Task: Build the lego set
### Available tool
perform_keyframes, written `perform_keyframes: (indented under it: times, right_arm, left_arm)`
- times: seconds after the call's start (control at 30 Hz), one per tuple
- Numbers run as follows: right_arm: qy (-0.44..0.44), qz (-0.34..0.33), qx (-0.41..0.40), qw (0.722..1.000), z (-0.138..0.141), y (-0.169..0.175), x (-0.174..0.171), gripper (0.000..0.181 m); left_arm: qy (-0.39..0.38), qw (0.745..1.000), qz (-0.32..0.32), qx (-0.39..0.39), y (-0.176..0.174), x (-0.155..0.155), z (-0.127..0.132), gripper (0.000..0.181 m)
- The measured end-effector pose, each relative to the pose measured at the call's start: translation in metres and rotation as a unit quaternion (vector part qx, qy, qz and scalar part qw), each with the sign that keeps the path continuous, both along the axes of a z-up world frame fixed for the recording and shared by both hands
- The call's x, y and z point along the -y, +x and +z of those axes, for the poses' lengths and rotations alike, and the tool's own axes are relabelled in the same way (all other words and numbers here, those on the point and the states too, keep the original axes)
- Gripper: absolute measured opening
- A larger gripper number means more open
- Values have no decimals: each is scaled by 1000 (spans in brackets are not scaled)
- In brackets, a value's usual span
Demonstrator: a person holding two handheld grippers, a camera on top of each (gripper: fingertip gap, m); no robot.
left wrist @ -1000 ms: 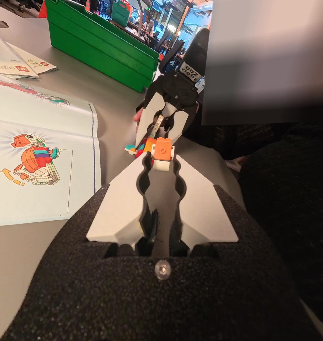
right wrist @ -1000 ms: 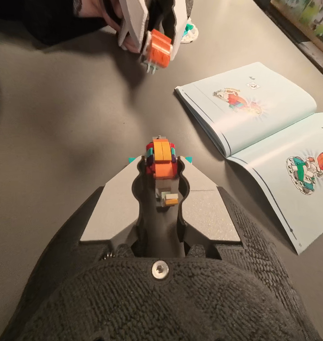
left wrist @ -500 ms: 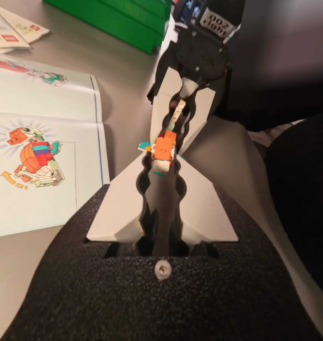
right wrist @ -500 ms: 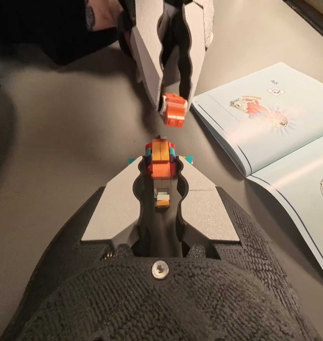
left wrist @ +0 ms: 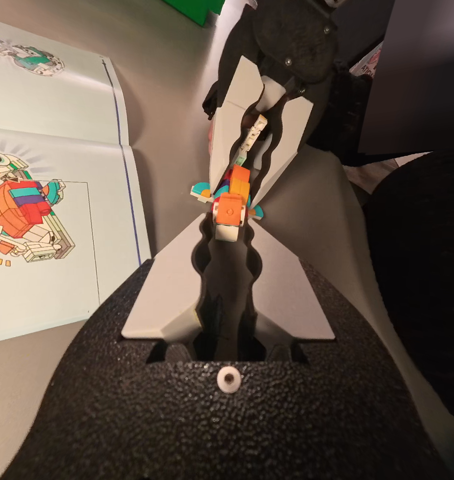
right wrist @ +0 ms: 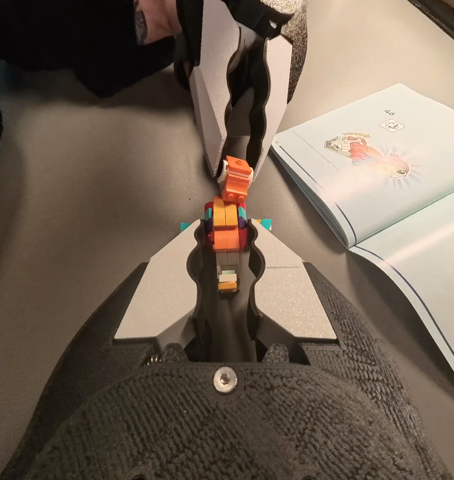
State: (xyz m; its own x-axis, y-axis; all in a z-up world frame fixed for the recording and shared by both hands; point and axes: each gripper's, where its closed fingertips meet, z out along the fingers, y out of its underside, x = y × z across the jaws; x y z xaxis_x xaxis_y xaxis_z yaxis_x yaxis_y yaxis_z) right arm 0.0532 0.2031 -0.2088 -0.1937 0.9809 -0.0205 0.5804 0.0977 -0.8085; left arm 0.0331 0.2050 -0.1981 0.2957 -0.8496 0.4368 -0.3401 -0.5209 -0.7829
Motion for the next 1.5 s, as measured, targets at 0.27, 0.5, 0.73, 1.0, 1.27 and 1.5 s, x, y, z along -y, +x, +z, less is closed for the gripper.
perform_keyframes:
  times: [0.27, 0.5, 0.73, 1.0, 1.27, 1.5]
  right_arm:
    - [-16, -8, 3, 1000, 0, 0, 0, 31]
    - [-21, -8, 3, 1000, 0, 0, 0, 31]
    - [-23, -8, 3, 1000, 0, -1, 0, 31]
    - [-22, -8, 3, 1000, 0, -1, 0, 31]
    - [-18, -8, 3, 1000, 0, -1, 0, 31]
    - [-13, -9, 1, 1000, 0, -2, 0, 31]
  left_arm:
    - [25, 1000, 2, -18, -5, 1, -2, 21]
    - [22, 1000, 3, 15, -6, 0, 7, 21]
    - [31, 999, -11, 7, 3, 2, 5, 20]
    - [50, 999, -7, -16, 1, 0, 1, 21]
    - [57, 998, -12, -25, 0, 2, -1, 21]
    - [76, 996, -13, -39, -1, 3, -3, 20]
